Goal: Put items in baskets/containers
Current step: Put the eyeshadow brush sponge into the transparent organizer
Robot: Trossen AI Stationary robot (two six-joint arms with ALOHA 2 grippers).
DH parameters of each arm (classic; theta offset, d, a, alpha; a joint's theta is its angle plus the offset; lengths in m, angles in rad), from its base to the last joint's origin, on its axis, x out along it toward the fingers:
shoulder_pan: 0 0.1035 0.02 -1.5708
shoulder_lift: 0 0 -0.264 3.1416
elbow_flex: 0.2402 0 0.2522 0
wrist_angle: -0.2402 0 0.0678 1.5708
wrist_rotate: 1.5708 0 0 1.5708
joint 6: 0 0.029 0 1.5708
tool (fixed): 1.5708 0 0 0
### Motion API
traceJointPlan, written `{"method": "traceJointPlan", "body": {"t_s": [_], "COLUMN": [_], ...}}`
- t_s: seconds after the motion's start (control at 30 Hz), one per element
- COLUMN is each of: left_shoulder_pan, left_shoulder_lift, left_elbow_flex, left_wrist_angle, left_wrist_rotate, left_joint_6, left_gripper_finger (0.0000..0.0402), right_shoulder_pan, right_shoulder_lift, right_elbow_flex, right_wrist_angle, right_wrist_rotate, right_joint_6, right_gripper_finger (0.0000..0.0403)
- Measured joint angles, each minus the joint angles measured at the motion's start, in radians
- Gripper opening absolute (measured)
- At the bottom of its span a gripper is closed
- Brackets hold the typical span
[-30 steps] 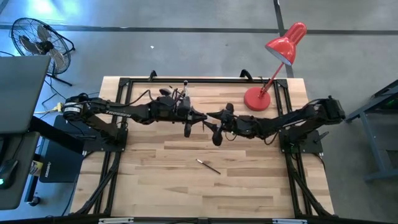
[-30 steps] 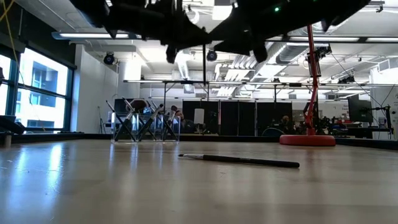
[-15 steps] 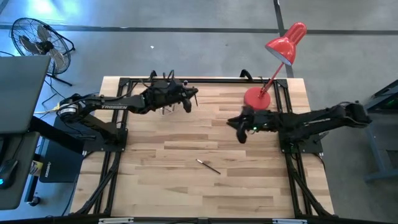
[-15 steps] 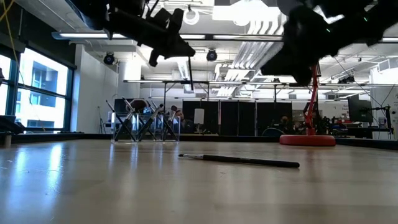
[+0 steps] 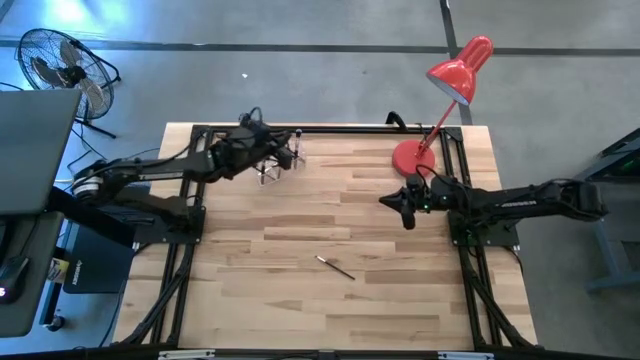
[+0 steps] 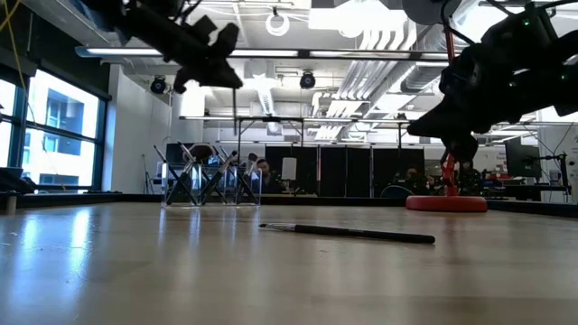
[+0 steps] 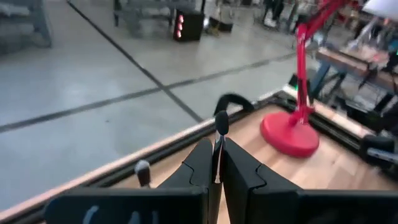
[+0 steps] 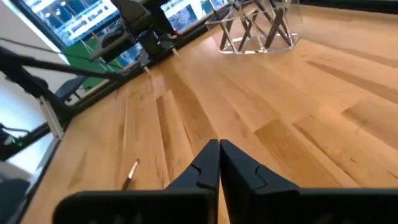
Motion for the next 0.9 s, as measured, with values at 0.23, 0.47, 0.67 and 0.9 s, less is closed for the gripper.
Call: {"method": "traceJointPlan", "body": {"t_s": [0.23,0.47,0.67,0.9], "left_shoulder_pan": [-0.001,0.0,-0.001,-0.001], "left_shoulder_lift": [-0.108,-0.115,-0.128,-0.245], "left_elbow_flex": [-0.148,-0.252,-0.267,-0.267], "left_wrist_angle": [-0.003,0.087,0.116,0.05], "left_wrist_rotate": [-0.077,-0.143,-0.169,-0.173], "left_joint_6": [-0.095,-0.134,-0.134,-0.101], "left_gripper_finger": [0.0011,0.0011,0.0011,0.0011], "right_shoulder_pan": [-0.059,-0.114,-0.136,-0.162], "right_shoulder_lift": [0.005,0.005,0.005,0.005], "right_elbow_flex": [0.002,0.002,0.002,0.002], "right_wrist_angle": [0.018,0.017,0.016,0.015], "right_wrist_rotate": [-0.028,-0.086,-0.099,-0.097], "right_joint_6": [-0.084,-0.074,-0.058,-0.057], "right_gripper_finger": [0.0007,0.0004,0.0002,0.0002]}}
